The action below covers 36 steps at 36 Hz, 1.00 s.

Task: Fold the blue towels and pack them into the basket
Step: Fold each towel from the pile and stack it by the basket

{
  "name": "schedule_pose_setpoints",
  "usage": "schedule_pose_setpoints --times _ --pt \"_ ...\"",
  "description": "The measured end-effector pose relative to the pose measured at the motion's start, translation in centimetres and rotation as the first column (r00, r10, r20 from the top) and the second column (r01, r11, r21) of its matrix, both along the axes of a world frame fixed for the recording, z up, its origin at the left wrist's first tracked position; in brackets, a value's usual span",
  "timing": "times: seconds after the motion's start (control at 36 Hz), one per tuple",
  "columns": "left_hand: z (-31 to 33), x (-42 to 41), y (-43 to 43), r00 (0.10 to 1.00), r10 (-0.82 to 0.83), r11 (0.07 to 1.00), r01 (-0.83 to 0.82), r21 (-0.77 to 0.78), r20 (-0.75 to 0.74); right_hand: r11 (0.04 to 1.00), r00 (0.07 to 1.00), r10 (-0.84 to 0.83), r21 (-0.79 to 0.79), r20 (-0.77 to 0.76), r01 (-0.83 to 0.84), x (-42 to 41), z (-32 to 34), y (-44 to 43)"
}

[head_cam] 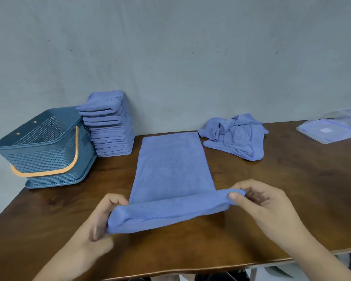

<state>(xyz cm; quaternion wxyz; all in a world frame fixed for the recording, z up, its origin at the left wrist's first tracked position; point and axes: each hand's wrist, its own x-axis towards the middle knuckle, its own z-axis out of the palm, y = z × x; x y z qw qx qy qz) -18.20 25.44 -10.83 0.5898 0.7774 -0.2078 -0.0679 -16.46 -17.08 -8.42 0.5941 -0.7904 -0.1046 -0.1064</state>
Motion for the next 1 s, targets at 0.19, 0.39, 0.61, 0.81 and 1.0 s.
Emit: schedule_pose_setpoints --times 0.19,0.39,0.61,0.81,1.0 --pt "0.1 1.3 -1.7 0.984 0.179 0.983 -0.179 0.031 0.014 0.989 0.989 0.05 0.142 -0.143 -0.03 2.2 0.9 0.5" --pt "0.5 5.1 -2.0 0.96 0.276 0.957 -0.279 0.086 0.043 0.985 0.966 0.066 0.173 -0.249 -0.023 5.6 0.9 1.4" --pt "1.4 15.1 -1.8 0.894 0.449 0.894 -0.449 -0.01 0.002 0.937 0.896 0.105 0.346 -0.431 0.056 13.9 0.3 3.4" --pt "0.3 26.5 -3.2 0.773 0.634 0.763 -0.628 0.156 0.014 0.838 0.89 0.029 0.497 -0.454 0.226 22.8 -1.8 6.8" --pt "-4.9 26.9 -5.5 0.751 0.361 0.607 -0.639 0.472 0.553 0.982 0.984 -0.002 -0.188 -0.177 -0.032 24.3 -7.6 9.3"
